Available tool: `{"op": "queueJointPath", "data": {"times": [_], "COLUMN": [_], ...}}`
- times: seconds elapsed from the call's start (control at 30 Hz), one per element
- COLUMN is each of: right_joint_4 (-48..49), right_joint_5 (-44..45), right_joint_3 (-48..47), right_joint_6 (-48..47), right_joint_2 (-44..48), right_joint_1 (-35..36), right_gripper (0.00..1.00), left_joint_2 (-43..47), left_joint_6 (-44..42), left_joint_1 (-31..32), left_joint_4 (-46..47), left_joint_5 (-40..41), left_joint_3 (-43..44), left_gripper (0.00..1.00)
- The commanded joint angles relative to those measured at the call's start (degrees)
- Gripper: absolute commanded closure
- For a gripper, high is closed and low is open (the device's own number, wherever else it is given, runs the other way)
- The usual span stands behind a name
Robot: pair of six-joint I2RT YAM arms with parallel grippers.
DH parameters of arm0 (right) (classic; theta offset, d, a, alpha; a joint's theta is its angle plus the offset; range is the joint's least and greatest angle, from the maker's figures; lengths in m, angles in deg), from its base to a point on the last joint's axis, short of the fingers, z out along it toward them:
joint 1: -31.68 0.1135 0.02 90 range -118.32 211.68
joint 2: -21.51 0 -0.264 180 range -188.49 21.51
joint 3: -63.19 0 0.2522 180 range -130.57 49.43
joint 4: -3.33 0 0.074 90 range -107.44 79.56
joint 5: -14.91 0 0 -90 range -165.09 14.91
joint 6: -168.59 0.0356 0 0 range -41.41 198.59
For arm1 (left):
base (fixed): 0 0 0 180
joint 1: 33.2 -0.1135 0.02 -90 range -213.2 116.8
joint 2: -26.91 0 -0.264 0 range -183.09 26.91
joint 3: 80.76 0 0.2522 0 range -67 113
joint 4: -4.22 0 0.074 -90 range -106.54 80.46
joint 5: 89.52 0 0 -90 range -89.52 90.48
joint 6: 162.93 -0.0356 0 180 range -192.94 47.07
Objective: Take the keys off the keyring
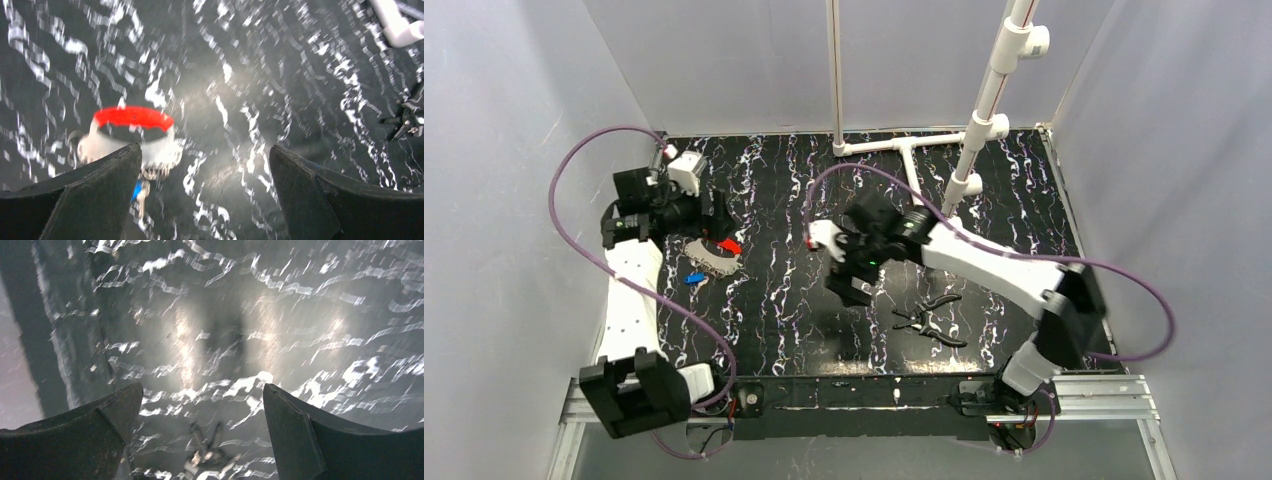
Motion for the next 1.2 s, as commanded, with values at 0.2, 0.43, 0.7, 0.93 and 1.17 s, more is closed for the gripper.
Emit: {"op": "queueJointPath", "data": {"times": [0.2, 0.43, 0.7, 0.93, 1.17], "right_joint_4": [7.46, 16.42, 19.22, 19.11, 19.81], "right_joint_5": [0.39, 6.29, 8.04, 5.18, 5.83], "right_joint_3": [-16.18, -14.71, -13.92, -15.90, -17.32], "right_joint_6": [3.87, 11.86, 16.33, 17.12, 19.86], "right_joint_2": [-17.53, -21.51, -24.36, -27.69, -30.06], "right_joint_1": [2.03, 2.03, 1.94, 1.38, 0.85], "right_gripper": [0.02, 0.02, 0.02, 0.02, 0.02], "left_joint_2": [-18.92, -32.16, -42.08, -42.29, -40.13], "left_joint_6": [-26.46, -24.12, -27.32, -37.67, -32.73], "left_joint_1": [-15.12, -15.58, -11.94, -10.47, -9.74], "left_joint_4": [-25.18, -24.74, -21.23, -25.92, -22.43], "left_joint_5": [0.90, 0.64, 11.47, 9.51, 9.37], "left_joint_3": [13.93, 25.94, 29.19, 24.82, 16.89], "left_gripper": [0.02, 0.10, 0.27, 0.35, 0.40]}}
